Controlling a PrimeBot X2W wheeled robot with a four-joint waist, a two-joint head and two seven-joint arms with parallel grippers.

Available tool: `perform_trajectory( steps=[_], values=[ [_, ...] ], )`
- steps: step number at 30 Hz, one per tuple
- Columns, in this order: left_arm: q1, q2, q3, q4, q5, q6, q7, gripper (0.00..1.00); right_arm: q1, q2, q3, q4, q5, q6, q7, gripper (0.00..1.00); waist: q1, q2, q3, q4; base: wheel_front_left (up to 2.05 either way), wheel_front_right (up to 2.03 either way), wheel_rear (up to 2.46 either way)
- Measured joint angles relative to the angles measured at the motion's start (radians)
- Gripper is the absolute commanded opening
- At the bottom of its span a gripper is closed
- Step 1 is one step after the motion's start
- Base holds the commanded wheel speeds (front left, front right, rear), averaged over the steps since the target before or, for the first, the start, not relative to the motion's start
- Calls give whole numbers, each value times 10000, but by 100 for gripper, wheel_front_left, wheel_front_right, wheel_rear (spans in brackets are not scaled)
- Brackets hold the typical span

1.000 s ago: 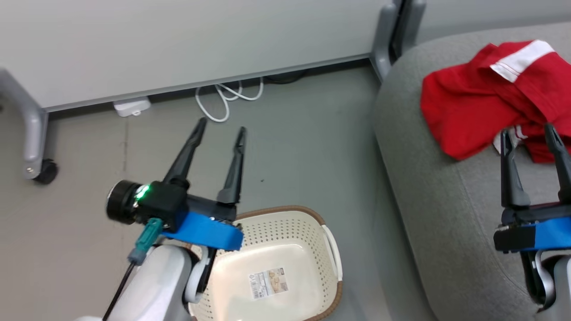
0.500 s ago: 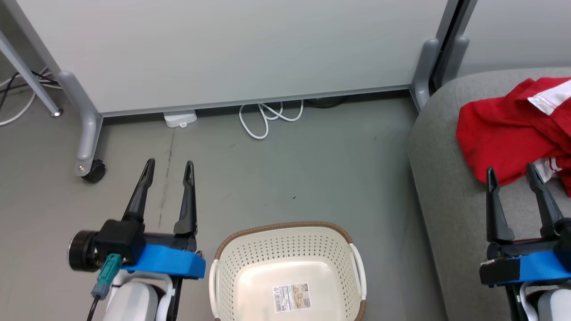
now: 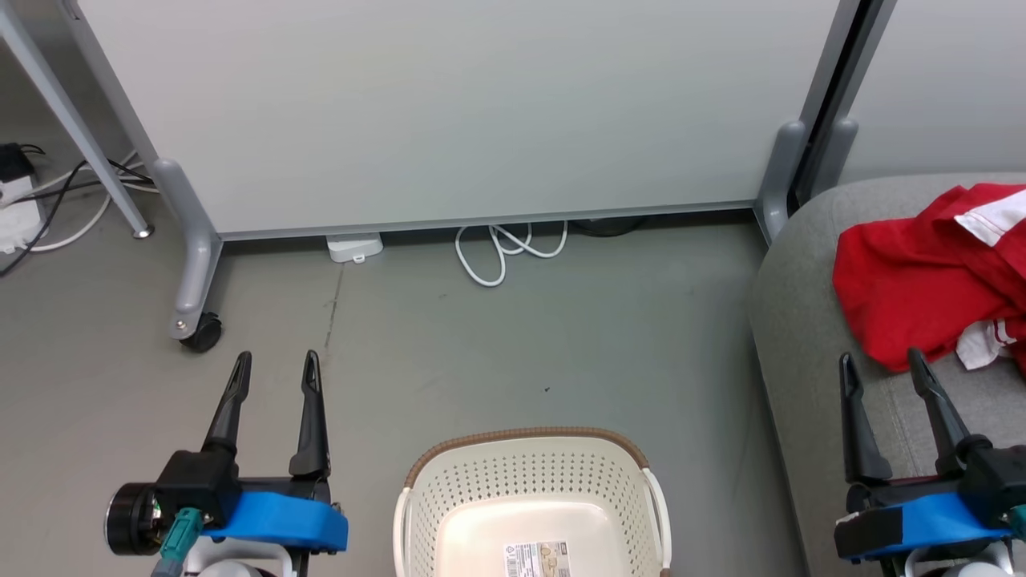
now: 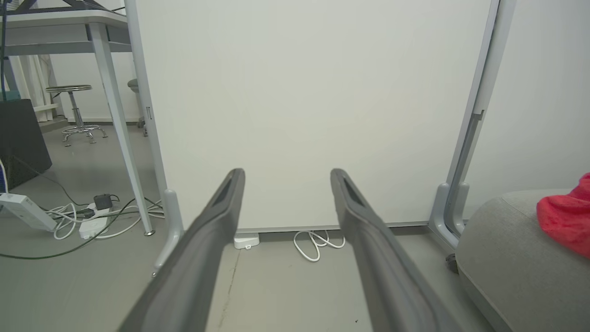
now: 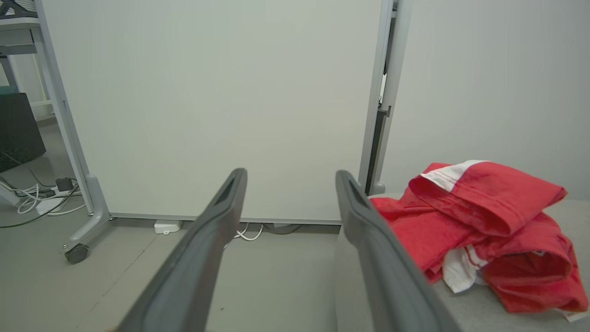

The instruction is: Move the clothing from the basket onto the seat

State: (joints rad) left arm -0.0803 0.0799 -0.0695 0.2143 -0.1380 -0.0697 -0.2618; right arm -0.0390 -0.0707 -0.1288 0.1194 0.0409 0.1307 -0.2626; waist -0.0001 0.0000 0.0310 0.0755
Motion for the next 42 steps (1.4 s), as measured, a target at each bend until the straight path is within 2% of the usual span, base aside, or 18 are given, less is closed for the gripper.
perform_trajectory(
  steps=[12,30,31,37,42],
  values=[
    [498,-221,305,59,159,-190,0,100,447,161,171,345,136,-2,2,100,1,0,-309,178,0,0,0],
    [577,-280,422,107,357,-251,0,100,490,190,422,443,397,0,2,100,1,0,-319,142,0,0,0],
    [581,-282,420,134,355,-249,4,0,494,192,431,460,401,0,2,0,1,0,-318,143,0,0,0],
    [912,-303,410,662,228,-249,117,0,607,257,424,1012,518,-2,130,0,1,0,-318,133,0,0,0],
    [923,-305,531,704,-767,-251,410,0,589,263,364,1097,1496,-2,418,0,1,0,-317,96,0,0,0]
  ],
)
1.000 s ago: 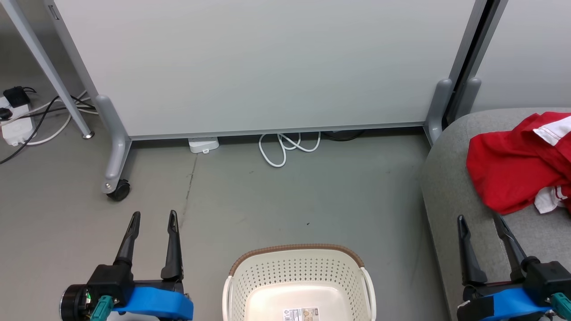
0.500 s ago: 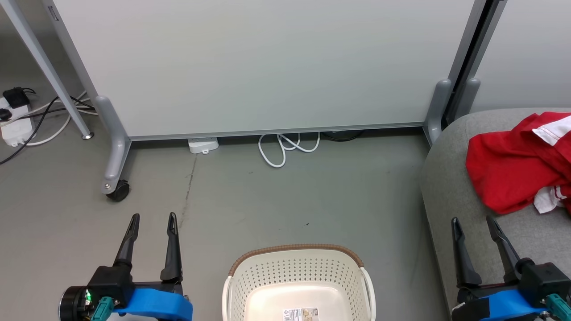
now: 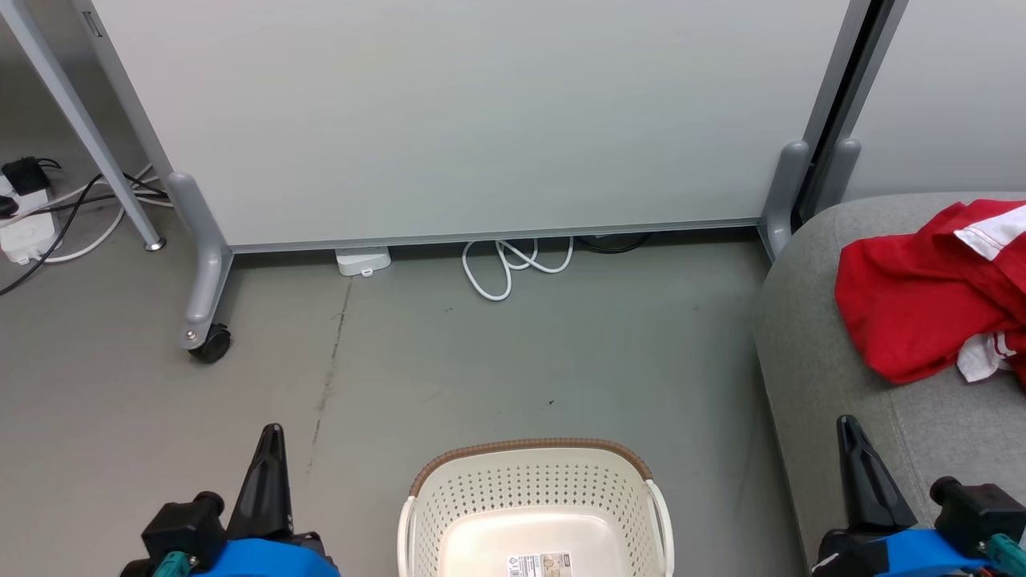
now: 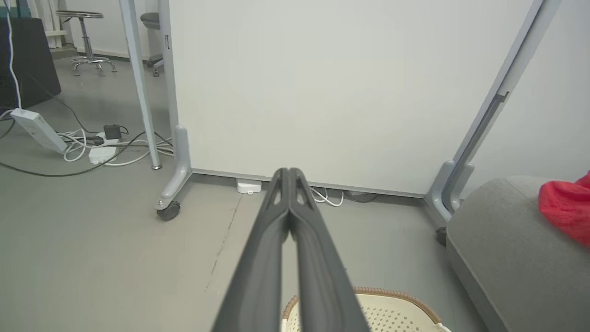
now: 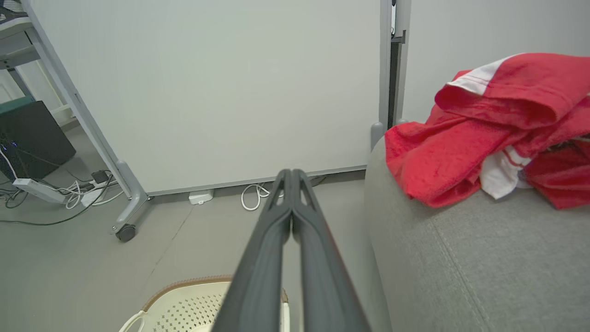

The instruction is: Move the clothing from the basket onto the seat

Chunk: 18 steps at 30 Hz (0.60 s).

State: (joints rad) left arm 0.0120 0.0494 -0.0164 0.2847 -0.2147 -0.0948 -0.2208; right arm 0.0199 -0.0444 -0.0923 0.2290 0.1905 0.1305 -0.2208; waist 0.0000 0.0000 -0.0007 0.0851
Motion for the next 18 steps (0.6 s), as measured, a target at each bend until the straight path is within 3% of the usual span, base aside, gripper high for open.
perform_trajectory(
  steps=[18],
  values=[
    [-173,-4,272,-98,-3289,-88,755,0,-139,0,-6,-2,3359,0,725,0,0,0,6,-128,0,0,0]
  ],
)
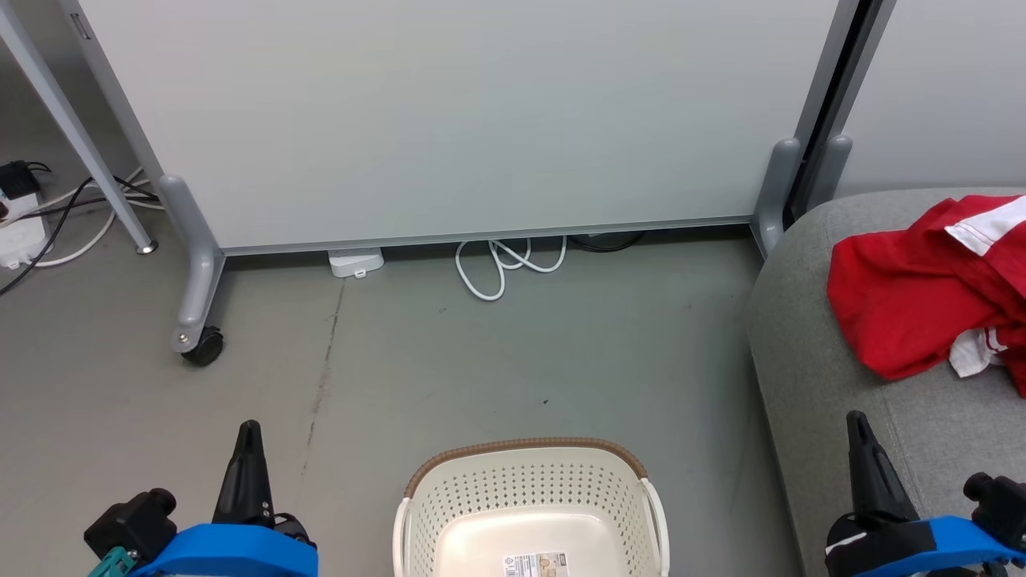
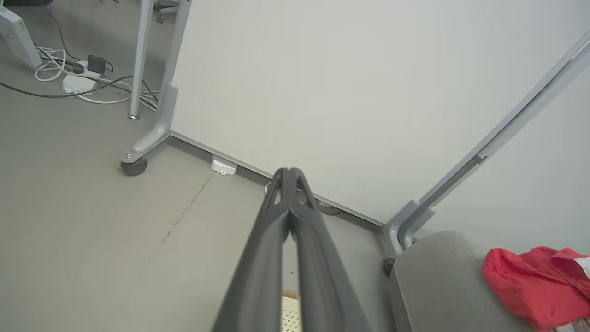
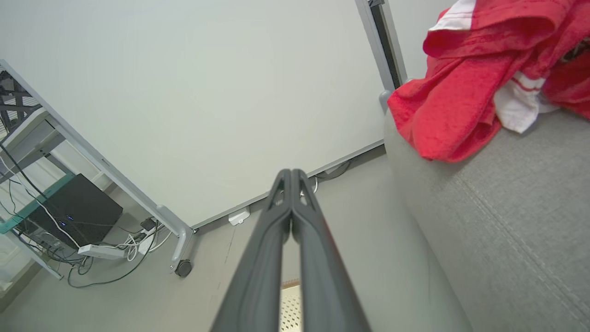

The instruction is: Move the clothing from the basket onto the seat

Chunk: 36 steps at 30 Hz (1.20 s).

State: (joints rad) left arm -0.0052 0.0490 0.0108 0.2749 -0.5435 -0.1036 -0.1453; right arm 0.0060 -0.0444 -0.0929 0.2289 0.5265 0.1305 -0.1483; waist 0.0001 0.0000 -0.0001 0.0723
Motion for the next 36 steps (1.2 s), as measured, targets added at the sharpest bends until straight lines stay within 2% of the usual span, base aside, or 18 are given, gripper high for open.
perform_trajectory(
  steps=[16,36],
  values=[
    [-206,0,211,-63,-2414,-29,571,0,-235,-2,-46,21,2445,-2,594,0,0,0,5,-113,0,0,0],
    [-435,0,454,-127,-4909,-105,1189,0,-493,-6,-92,63,4993,-2,1214,0,0,0,12,-255,0,0,0]
  ],
)
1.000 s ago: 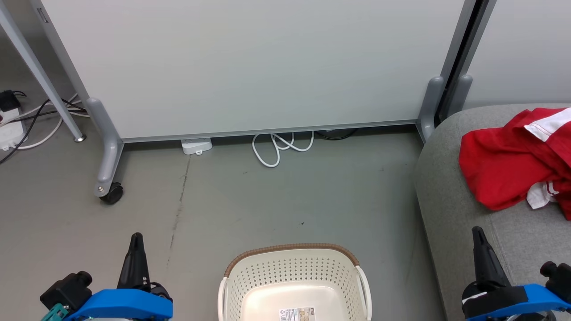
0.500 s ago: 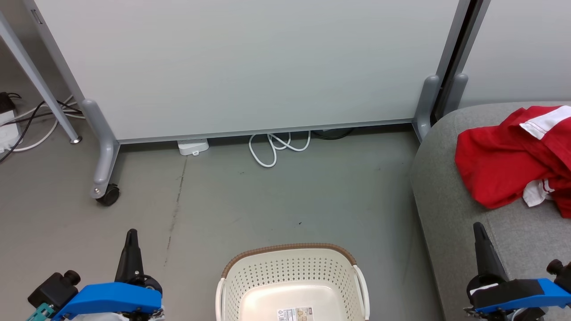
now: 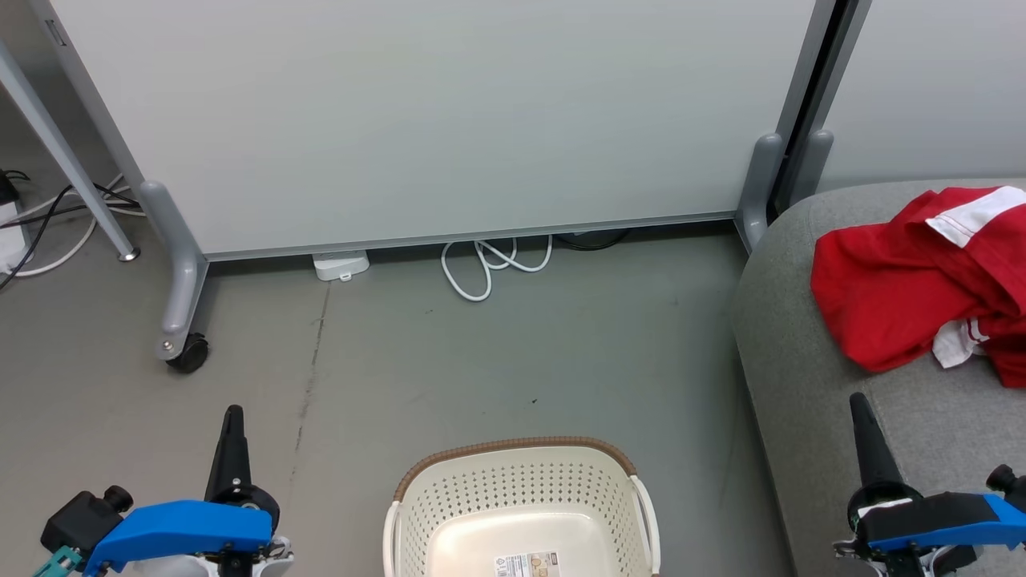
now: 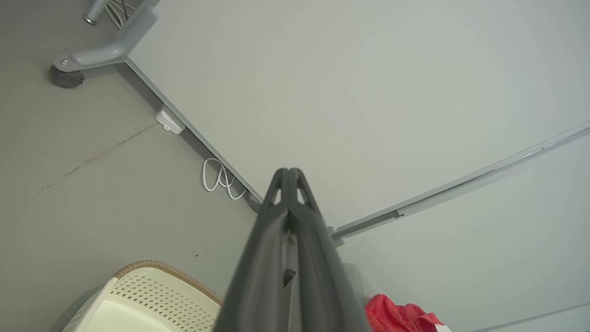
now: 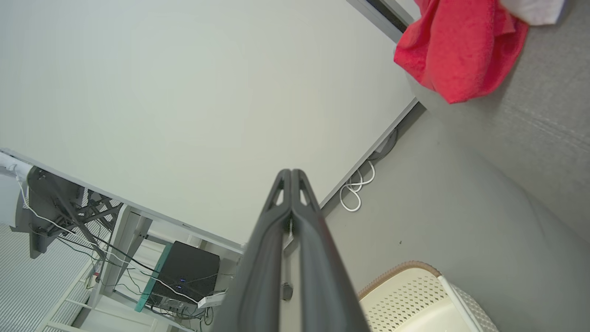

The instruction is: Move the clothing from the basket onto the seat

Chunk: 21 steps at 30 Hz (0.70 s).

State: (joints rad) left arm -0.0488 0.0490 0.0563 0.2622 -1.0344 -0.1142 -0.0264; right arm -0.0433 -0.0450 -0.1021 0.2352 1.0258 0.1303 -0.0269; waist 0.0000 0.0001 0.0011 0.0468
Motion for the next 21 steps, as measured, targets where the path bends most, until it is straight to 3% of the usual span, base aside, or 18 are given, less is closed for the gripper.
perform_trajectory(
  steps=[21],
  values=[
    [-203,2,232,-54,-2176,-21,527,0,-227,-6,-40,31,2184,0,531,0,0,0,6,-148,0,0,0]
  ],
)
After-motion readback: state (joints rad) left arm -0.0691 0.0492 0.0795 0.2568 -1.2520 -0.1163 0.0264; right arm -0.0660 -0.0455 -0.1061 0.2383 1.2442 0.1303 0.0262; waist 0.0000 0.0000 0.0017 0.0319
